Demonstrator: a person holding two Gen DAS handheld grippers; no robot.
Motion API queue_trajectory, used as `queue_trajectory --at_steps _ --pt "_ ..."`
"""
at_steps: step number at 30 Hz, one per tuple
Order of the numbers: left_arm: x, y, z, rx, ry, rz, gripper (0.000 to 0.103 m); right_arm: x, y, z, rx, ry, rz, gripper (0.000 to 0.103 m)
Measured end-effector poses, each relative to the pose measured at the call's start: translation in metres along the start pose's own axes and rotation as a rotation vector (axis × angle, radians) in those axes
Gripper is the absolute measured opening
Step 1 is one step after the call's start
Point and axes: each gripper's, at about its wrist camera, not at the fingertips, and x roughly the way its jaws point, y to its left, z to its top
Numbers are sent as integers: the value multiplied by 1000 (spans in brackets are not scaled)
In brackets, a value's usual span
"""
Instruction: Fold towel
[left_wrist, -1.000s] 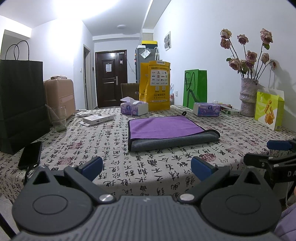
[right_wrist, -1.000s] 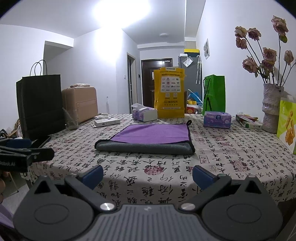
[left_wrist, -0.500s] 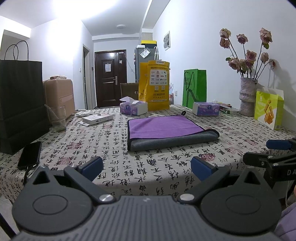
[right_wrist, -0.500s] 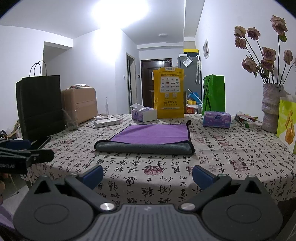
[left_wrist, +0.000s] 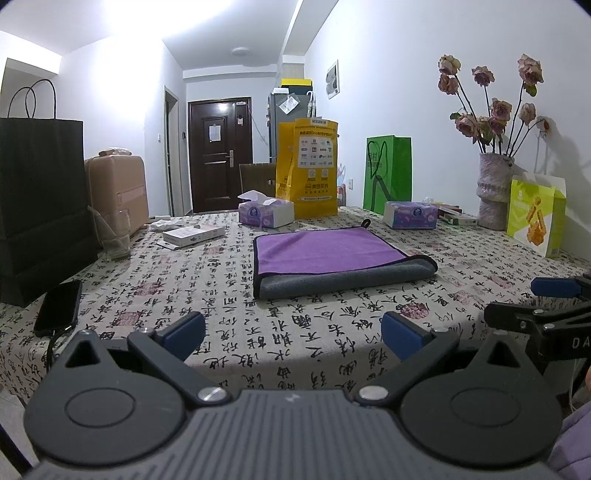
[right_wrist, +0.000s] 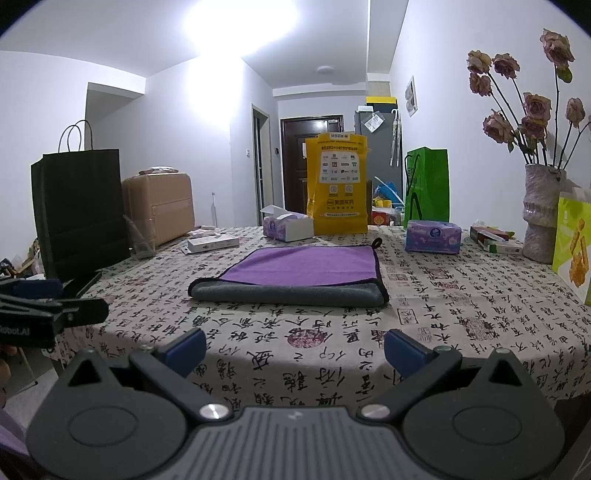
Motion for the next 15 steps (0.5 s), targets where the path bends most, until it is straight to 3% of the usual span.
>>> queue_trajectory --at_steps 15 --pt "0 -3 -2 2 4 -2 103 1 0 0 0 3 -1 103"
